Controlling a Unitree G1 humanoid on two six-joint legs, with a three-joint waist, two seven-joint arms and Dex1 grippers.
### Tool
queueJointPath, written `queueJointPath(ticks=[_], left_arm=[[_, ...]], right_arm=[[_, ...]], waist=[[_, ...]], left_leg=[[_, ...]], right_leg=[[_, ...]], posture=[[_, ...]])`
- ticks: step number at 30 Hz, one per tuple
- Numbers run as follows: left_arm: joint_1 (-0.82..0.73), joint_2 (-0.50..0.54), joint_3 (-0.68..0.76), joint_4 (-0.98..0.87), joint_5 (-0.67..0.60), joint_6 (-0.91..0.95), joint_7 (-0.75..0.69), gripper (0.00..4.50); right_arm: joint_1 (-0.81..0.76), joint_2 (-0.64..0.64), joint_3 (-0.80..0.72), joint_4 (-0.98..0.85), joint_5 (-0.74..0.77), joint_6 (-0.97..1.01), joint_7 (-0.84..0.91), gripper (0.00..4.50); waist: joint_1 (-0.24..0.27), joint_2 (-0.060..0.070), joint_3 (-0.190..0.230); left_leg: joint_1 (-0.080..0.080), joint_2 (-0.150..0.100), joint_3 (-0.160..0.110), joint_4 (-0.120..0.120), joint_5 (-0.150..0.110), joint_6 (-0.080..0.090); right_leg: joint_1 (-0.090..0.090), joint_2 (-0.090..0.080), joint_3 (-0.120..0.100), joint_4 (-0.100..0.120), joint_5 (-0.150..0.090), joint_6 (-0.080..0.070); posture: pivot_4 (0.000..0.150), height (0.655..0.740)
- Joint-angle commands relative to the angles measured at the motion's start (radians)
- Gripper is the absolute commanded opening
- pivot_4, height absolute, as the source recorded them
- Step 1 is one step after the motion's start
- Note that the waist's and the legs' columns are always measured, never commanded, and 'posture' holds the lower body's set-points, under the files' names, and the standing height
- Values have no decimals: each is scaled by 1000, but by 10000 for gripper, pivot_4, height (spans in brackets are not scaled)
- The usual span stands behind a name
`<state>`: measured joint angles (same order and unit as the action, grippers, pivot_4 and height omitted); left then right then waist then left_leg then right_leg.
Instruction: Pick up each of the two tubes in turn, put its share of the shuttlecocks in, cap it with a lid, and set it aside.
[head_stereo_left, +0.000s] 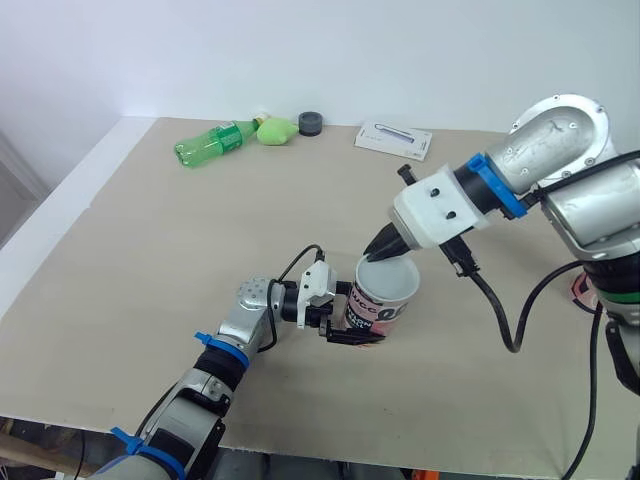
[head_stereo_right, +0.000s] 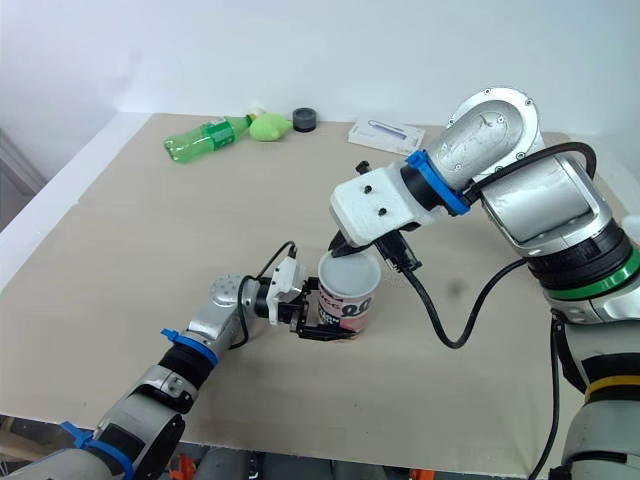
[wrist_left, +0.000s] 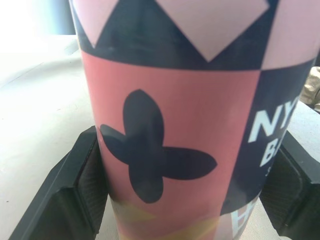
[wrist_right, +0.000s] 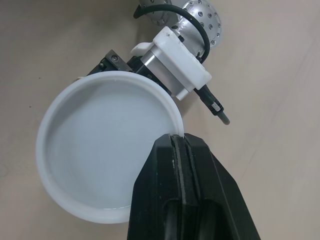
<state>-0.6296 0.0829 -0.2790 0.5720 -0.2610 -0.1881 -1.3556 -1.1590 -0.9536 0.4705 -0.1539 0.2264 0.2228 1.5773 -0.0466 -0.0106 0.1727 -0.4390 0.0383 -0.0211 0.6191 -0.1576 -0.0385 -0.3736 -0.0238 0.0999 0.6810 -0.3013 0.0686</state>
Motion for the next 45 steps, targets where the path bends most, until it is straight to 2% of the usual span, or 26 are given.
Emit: queueJointPath(ticks=[1,12,13,14,17,18,19,21,24,29,30,32,33,35,36,37,38,45], left_arm=[[2,16,-16,11,33,9,-4,36891],[15,13,-18,1,35,9,2,36891],[14,13,-18,1,34,10,3,36891],[14,13,-18,1,34,11,3,36891],[14,13,-17,2,34,10,4,36891],[13,13,-16,3,34,10,4,36891],[13,13,-16,4,35,10,4,36891],[12,13,-16,8,36,8,4,36891],[11,13,-16,10,37,6,2,36891],[10,13,-14,13,37,3,5,36891],[10,13,-13,13,37,3,5,36891],[10,15,-12,13,38,3,5,36891],[11,16,-12,15,38,2,5,36891],[11,17,-13,17,40,1,4,36891],[12,18,-13,16,40,2,4,36891],[12,18,-14,15,41,2,3,36891],[12,19,-15,14,41,2,3,36891],[18,20,-16,5,40,5,5,36891]], right_arm=[[18,-12,-17,-29,-12,2,37,490],[60,-1,-36,-44,-21,23,37,490],[62,-1,-35,-45,-13,33,37,5340],[63,1,-35,-43,-10,41,37,7275],[60,12,-35,-21,-19,50,37,16723],[58,19,-39,-13,-28,52,32,23399],[43,29,-54,8,-27,63,24,24585],[9,41,-82,42,-13,91,21,32234],[-36,38,-128,72,31,133,36,32234],[-32,-69,-162,-17,232,234,37,32234],[-14,-100,-155,-39,252,243,37,27225],[10,-139,-145,-63,276,244,37,23559],[15,-150,-142,-68,285,243,37,17717],[18,-155,-138,-71,293,241,37,11781],[18,-154,-135,-70,292,239,37,6384],[16,-150,-129,-68,289,236,37,5566],[14,-149,-120,-67,287,233,37,355],[24,-147,-38,-48,146,149,37,355]], waist=[[0,0,0],[0,0,0],[0,0,0],[0,0,0],[0,0,0],[0,0,0],[0,0,0],[-1,-1,0],[0,-1,0],[0,-1,0],[0,-1,0],[0,-1,0],[0,-1,0],[-2,-1,0],[-2,-1,0],[-2,-1,0],[-2,-1,0],[-1,-1,0]], left_leg=[[0,0,0,0,0,0],[0,0,0,0,0,0],[0,0,0,0,0,0],[0,0,0,0,0,0],[0,0,0,0,0,0],[1,0,0,0,0,0],[1,0,0,0,0,0],[1,0,0,0,0,0],[1,0,0,0,0,0],[0,0,0,0,0,0],[0,0,-1,-1,0,0],[0,0,-1,-1,0,0],[0,0,0,-1,0,0],[0,0,0,-1,0,0],[0,0,0,-1,0,0],[0,0,0,-1,0,0],[1,0,0,-1,0,0],[0,0,0,-1,0,0]], right_leg=[[0,0,0,0,0,0],[1,0,0,0,0,0],[1,0,0,0,0,0],[1,0,0,0,0,0],[1,0,0,0,0,0],[1,0,0,0,0,0],[1,0,0,0,0,0],[1,0,0,0,0,0],[1,0,-1,0,0,0],[0,0,-1,0,0,-1],[0,0,-1,0,0,-1],[0,0,-1,0,-1,-1],[0,0,-1,0,-1,-1],[0,0,-1,0,-1,-1],[0,0,0,0,-1,0],[0,0,0,0,-2,1],[0,0,0,0,-3,3],[-1,0,0,0,-3,3]], posture=[[1500,7294],[1500,7294],[1500,7294],[1500,7294],[1500,7294],[1500,7294],[1500,7294],[1500,7294],[1500,7294],[1500,7294],[1500,7294],[1500,7294],[1500,7294],[1500,7294],[1500,7294],[1500,7294],[1500,7294],[1500,7294]])
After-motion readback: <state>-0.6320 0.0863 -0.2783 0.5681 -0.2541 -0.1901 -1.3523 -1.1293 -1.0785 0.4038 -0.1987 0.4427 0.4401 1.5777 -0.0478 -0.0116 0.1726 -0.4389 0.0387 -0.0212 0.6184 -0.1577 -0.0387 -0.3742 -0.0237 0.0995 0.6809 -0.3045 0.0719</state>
